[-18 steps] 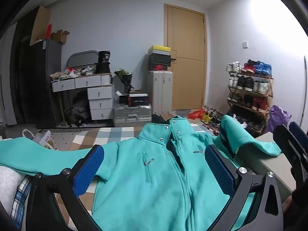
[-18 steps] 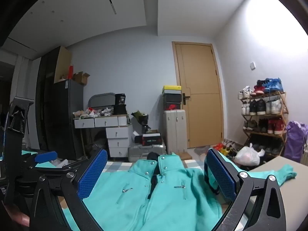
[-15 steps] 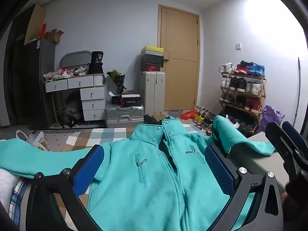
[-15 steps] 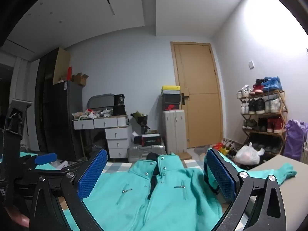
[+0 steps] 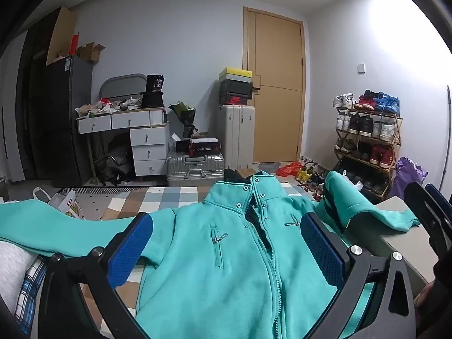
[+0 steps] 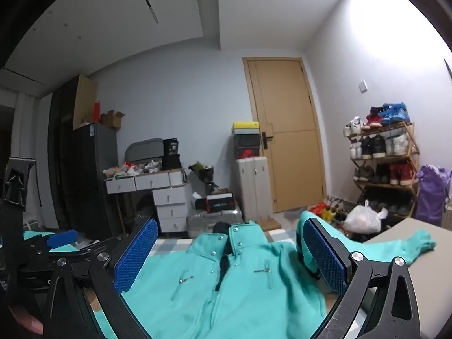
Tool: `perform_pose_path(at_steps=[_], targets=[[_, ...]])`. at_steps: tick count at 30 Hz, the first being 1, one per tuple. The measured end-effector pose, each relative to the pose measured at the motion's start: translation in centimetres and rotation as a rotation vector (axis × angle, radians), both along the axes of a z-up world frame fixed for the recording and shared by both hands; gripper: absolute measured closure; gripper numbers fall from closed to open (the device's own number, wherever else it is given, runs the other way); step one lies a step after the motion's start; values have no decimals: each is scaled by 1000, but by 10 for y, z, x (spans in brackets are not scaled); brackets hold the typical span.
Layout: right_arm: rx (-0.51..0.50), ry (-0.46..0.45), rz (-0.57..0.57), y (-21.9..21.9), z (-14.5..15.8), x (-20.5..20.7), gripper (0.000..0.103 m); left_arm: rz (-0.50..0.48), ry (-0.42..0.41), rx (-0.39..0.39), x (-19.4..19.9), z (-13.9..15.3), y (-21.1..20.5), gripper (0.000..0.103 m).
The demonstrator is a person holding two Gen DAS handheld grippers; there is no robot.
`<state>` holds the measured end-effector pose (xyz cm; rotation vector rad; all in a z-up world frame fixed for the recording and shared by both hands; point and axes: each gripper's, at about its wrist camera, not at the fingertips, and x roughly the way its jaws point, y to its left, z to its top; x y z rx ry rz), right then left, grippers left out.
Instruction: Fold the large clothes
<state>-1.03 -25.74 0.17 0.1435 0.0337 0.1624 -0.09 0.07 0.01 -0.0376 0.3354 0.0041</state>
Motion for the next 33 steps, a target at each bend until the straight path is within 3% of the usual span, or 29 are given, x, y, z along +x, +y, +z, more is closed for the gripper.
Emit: perform_pose_path(at_steps=[33], targets=[[-32, -22, -20, 0, 8, -5, 0, 15, 0, -9, 0, -2, 3, 1]])
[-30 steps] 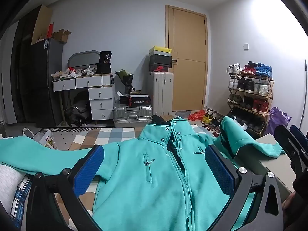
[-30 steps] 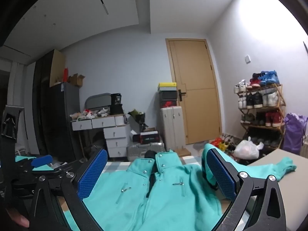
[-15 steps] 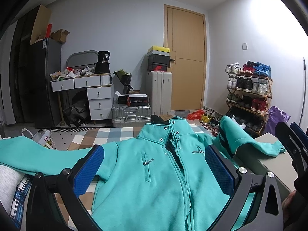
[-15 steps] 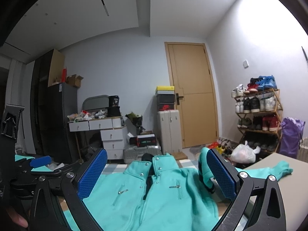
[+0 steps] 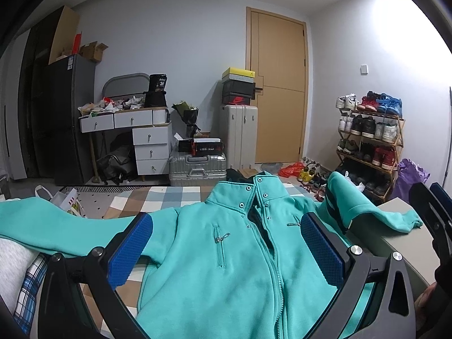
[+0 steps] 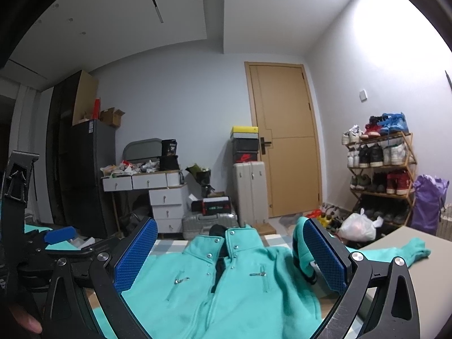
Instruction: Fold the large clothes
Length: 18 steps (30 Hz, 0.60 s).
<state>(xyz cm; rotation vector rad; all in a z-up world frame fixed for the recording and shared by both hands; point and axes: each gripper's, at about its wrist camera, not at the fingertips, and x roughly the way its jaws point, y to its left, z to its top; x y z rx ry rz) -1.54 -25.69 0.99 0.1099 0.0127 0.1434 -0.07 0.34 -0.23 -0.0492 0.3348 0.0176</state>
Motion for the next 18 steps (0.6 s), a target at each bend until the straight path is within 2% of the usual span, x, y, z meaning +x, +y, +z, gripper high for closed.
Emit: perform_pose_path(at_steps=[18], targets=[[-3, -2, 9, 1, -1, 0, 0, -9, 1, 1, -1, -1, 1, 1]])
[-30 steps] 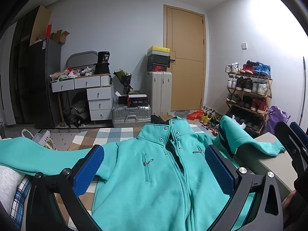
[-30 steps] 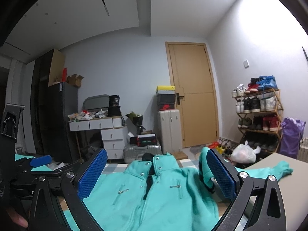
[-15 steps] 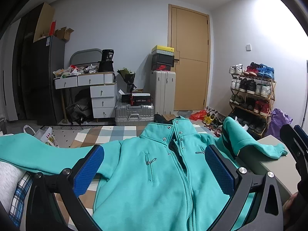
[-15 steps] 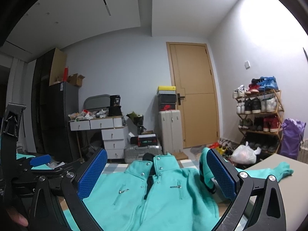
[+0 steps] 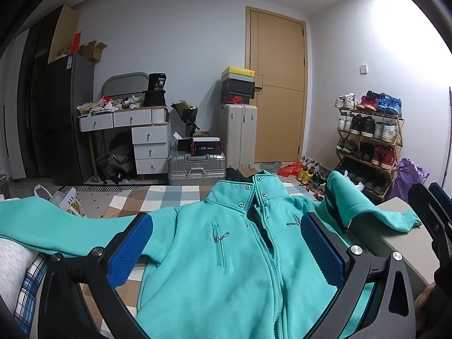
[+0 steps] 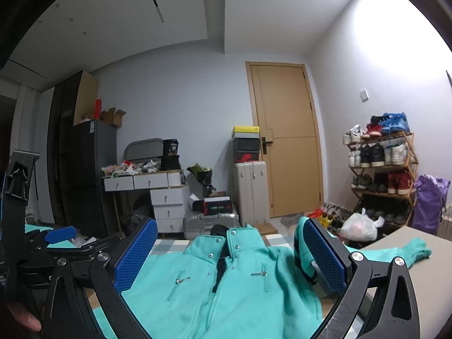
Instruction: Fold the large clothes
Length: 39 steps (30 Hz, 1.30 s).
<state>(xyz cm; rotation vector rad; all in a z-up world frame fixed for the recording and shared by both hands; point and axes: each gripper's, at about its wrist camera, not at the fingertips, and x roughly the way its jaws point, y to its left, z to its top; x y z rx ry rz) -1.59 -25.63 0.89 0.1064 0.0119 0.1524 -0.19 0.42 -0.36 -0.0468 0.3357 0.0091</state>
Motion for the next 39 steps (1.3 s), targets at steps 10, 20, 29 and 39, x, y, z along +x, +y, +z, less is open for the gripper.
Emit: perform_pose_path(at_steps=[10, 20, 29, 39], targets=[[-1, 13, 2, 1, -1, 2, 0, -1, 2, 4, 0, -1, 1, 1], [74, 109, 73, -15, -4, 23, 0, -21, 46, 15, 5, -10, -5, 1], [273, 487, -139, -190, -20, 78, 0, -80, 102, 49, 5, -15, -20, 1], [591, 816, -294, -375, -95, 128, 8, -96, 147, 120, 13, -23, -33, 1]])
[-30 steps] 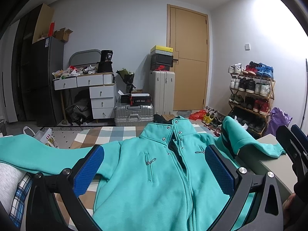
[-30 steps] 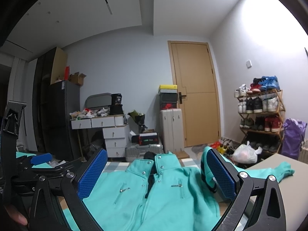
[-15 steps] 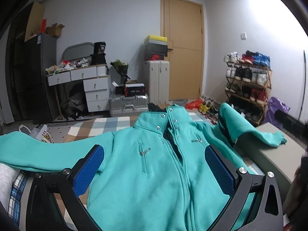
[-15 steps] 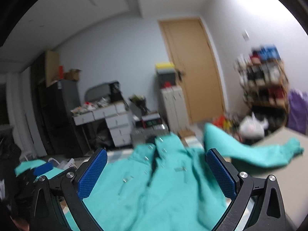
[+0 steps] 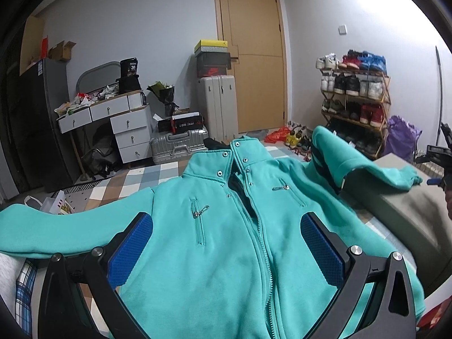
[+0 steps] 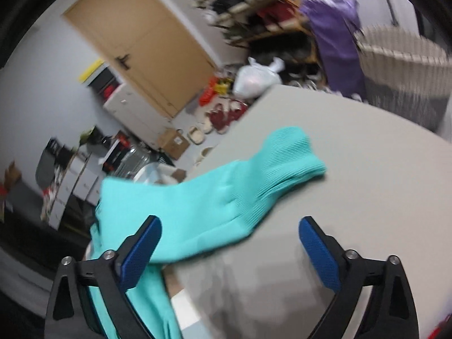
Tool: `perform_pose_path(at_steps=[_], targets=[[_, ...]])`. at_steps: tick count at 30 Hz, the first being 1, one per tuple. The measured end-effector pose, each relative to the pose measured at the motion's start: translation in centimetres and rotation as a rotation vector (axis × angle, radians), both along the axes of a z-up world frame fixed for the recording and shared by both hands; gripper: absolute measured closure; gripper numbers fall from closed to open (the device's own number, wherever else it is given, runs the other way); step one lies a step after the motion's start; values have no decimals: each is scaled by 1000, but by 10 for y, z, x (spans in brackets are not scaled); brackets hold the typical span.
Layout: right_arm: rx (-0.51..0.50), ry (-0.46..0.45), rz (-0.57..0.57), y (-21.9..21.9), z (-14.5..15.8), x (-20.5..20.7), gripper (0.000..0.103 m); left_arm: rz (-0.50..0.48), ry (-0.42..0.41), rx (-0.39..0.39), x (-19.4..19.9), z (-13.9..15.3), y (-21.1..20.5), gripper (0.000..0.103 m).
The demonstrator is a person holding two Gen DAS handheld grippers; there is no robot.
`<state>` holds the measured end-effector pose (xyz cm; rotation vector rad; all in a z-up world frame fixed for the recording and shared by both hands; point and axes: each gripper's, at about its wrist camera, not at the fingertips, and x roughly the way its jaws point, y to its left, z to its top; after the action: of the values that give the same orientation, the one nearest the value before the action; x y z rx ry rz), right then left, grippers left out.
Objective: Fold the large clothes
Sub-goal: 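Grasp the teal hoodie sleeve cuff on the grey table with the right tool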
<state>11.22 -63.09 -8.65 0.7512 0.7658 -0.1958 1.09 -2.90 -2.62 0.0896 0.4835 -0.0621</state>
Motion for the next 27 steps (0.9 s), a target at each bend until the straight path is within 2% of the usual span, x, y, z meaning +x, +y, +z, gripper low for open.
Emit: perform_pose_path(at_steps=[4, 6, 8, 10, 11, 12, 14, 17, 23, 27], targets=[[27, 66, -40, -14, -16, 16, 18, 1, 17, 29, 2, -4, -3, 1], [42, 98, -45, -17, -22, 28, 29, 2, 21, 44, 3, -6, -7, 1], [-22, 120, -49, -13, -21, 38, 35, 4, 32, 60, 6, -9, -10, 1], [-125, 169, -38, -7, -18, 50, 54, 4, 42, 69, 7, -11, -12, 1], [-171, 194, -41, -3, -18, 53, 71, 5, 48, 75, 8, -13, -13, 1], [-189, 196, -45, -6, -20, 55, 80, 6, 54, 80, 9, -13, -14, 1], [-259, 184, -69, -5, -13, 57, 88, 9, 60, 88, 10, -14, -17, 1], [-397, 176, -116, -11, 8, 56, 90, 12, 64, 93, 10, -14, -19, 1], [-533, 151, -304, -60, 67, 44, 90, 17, 39, 111, 6, -10, -20, 1], [-595, 139, -344, -70, 89, 44, 91, 37, 23, 126, 4, -9, -13, 1]])
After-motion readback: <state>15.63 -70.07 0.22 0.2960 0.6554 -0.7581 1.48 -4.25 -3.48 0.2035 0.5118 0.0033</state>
